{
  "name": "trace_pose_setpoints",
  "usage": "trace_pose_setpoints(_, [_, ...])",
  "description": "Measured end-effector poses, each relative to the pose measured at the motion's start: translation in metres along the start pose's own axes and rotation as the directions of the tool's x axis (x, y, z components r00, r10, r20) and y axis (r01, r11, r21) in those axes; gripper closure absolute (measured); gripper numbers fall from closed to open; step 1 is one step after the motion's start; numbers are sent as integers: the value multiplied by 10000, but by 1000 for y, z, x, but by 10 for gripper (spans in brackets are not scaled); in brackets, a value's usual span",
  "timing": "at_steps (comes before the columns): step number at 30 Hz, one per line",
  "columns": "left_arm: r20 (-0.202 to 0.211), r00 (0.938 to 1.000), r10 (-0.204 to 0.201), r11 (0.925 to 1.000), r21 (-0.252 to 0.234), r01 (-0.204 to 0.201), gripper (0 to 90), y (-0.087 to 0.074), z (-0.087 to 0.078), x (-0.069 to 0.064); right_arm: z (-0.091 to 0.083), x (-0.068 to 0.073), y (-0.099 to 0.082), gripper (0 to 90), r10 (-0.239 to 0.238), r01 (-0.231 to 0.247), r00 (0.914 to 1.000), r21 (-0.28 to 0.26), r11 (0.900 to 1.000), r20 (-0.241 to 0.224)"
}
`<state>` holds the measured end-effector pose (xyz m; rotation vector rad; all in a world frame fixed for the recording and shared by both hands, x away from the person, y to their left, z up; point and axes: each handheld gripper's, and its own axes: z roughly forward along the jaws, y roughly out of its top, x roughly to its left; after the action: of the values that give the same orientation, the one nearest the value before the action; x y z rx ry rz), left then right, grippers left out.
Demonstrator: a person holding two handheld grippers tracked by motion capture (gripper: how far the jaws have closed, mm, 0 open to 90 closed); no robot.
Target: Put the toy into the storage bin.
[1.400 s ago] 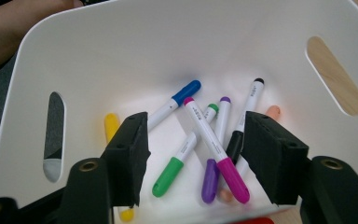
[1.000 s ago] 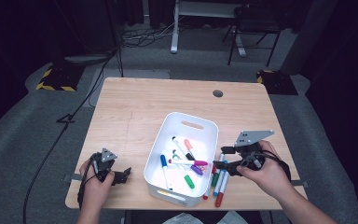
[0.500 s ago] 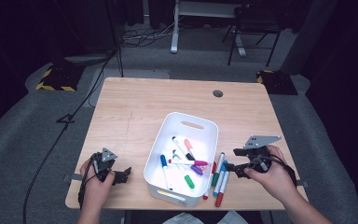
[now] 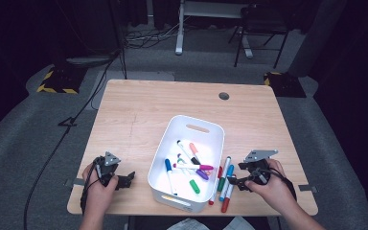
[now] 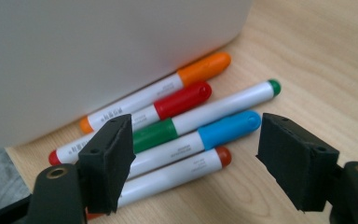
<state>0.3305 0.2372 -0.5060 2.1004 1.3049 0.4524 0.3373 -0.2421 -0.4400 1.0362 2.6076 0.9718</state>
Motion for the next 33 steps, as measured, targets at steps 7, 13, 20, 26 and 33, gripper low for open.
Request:
trace_pose_setpoints(7, [-3, 10000, -2, 10000, -1, 2, 0, 0, 0, 0, 10, 1, -16, 275, 135, -141, 9997, 292, 9995, 227])
trace_pose_setpoints(13, [-4, 10000, 17, 10000, 14, -17, 0, 0, 0, 0, 19, 4, -25, 276, 423, -427, 9990, 324, 9986, 143])
trace_pose_setpoints(20, [11, 10000, 9, 10000, -8, -9, 0, 0, 0, 0, 24, 3, -30, 280, 528, -531, 9986, 338, 9980, 98])
trace_pose_setpoints(26, [5, 10000, 16, 10000, -6, -16, 0, 0, 0, 0, 23, 3, -40, 292, 612, -623, 9979, 500, 9968, 229])
trace_pose_setpoints(33, [7, 10000, 16, 10000, -10, -16, 0, 0, 0, 0, 15, 5, -49, 443, 437, -479, 9954, 477, 9977, 850])
